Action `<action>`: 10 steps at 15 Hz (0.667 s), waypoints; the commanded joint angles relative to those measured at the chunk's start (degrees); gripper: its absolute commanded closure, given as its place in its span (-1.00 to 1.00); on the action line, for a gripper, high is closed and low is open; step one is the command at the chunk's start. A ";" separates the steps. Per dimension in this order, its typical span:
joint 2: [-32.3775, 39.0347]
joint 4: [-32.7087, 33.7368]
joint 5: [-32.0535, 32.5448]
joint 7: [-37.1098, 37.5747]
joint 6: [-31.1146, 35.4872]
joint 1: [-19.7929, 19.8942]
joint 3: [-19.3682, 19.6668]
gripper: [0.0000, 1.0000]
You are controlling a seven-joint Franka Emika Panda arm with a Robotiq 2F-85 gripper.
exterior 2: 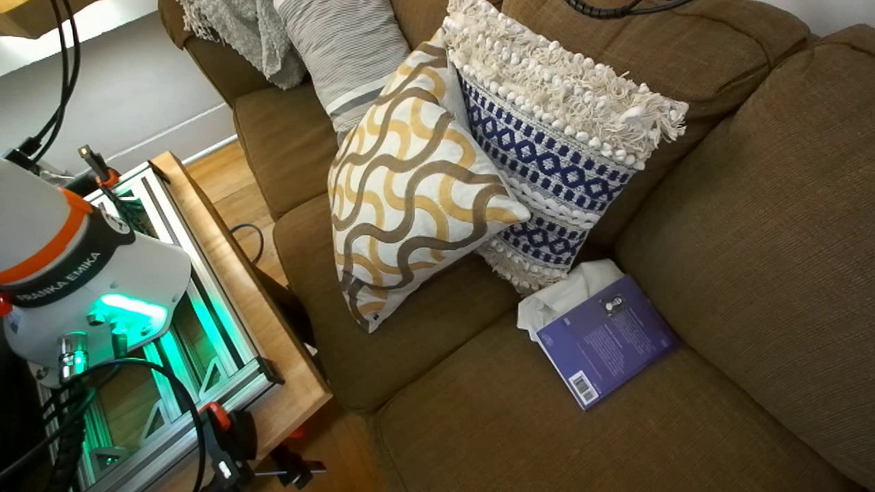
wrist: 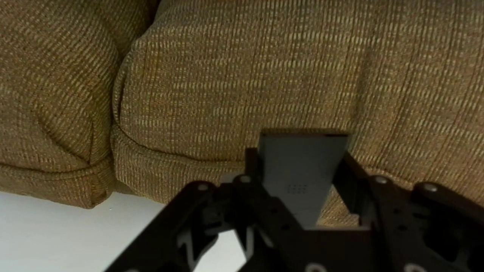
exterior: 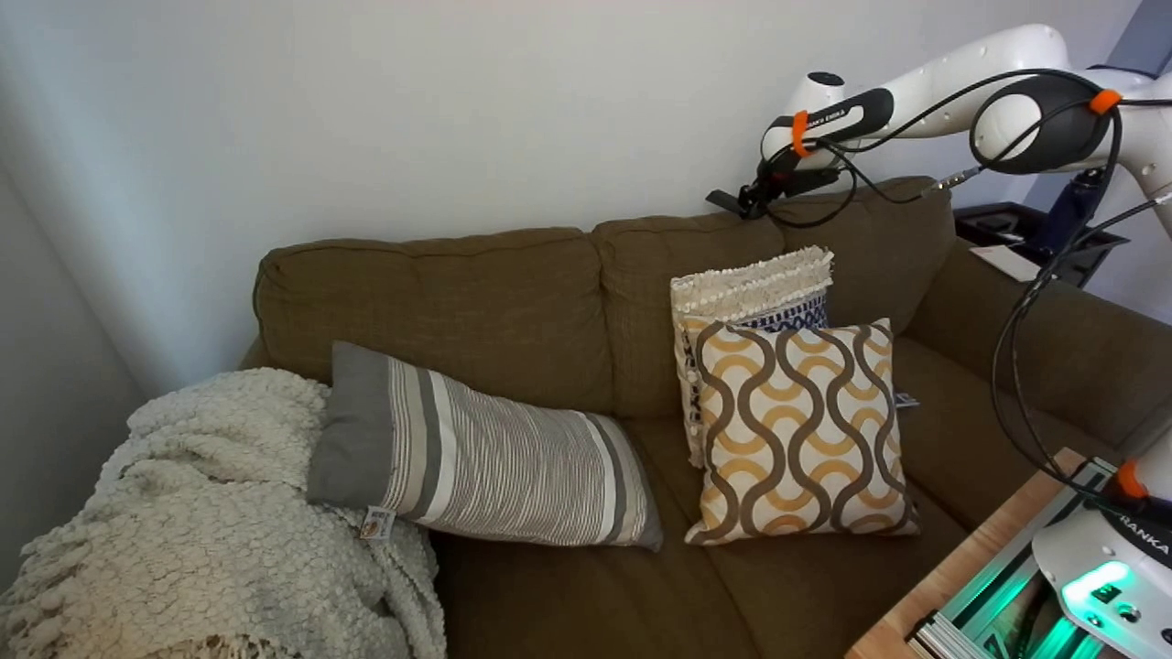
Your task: Put the remote on the head rest of the couch
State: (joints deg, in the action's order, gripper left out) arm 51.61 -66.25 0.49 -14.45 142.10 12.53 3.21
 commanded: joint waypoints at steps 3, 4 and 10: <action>9.08 12.45 -0.87 -2.29 -3.06 2.38 -2.60 0.48; 10.19 13.94 -1.00 -2.14 -3.82 2.55 -2.80 0.48; 13.47 19.05 -0.09 -1.36 -6.53 1.96 -2.26 -0.68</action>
State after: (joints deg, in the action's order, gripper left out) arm 62.80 -52.03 0.45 -15.13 138.30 14.10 1.39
